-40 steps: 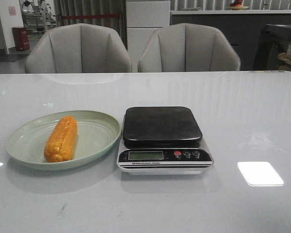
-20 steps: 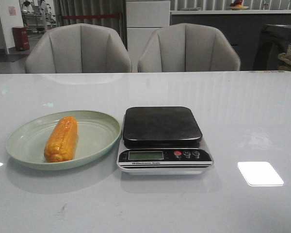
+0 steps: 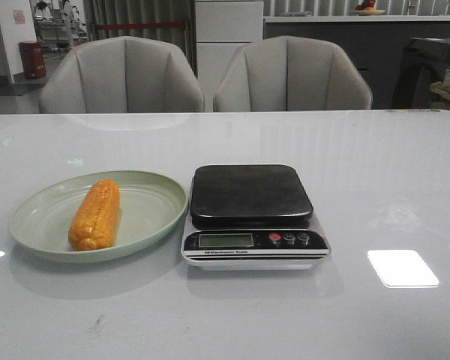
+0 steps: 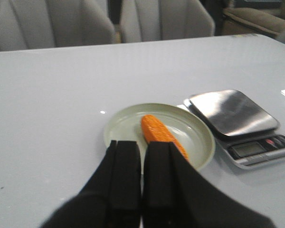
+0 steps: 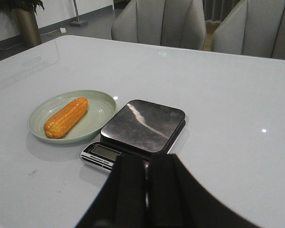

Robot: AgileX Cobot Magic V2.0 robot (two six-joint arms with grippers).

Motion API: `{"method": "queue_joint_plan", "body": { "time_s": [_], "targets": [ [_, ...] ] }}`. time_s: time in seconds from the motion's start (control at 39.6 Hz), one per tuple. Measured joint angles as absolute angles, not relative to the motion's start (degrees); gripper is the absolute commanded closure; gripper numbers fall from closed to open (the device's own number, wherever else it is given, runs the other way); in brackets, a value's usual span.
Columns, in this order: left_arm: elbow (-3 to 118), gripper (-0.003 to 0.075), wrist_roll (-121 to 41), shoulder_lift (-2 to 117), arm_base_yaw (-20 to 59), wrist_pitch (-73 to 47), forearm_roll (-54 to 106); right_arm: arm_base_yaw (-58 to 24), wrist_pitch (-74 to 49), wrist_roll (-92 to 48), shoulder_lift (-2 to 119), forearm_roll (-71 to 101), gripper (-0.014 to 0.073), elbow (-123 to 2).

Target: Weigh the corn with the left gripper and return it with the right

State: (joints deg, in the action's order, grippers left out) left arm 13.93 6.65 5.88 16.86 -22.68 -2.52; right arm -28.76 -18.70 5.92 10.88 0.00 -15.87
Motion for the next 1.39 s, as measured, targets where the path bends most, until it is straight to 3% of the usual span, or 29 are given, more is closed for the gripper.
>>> {"method": "queue_joint_plan", "body": {
  "time_s": [0.33, 0.71, 1.39],
  "targets": [
    [0.20, 0.0607, 6.65, -0.35, 3.52, -13.38, -2.52, -28.76, -18.65, 5.82, 10.88, 0.00, 0.0428, -15.87],
    [-0.33, 0.0607, 6.65, -0.35, 3.23, -7.57, -2.52, -28.76, -18.56, 5.82, 10.88, 0.00, 0.0428, -15.87],
    [-0.33, 0.0607, 6.65, -0.35, 3.23, -7.32, -2.52, -28.76, -18.56, 5.82, 10.88, 0.00, 0.0428, -15.87]
  ]
}}
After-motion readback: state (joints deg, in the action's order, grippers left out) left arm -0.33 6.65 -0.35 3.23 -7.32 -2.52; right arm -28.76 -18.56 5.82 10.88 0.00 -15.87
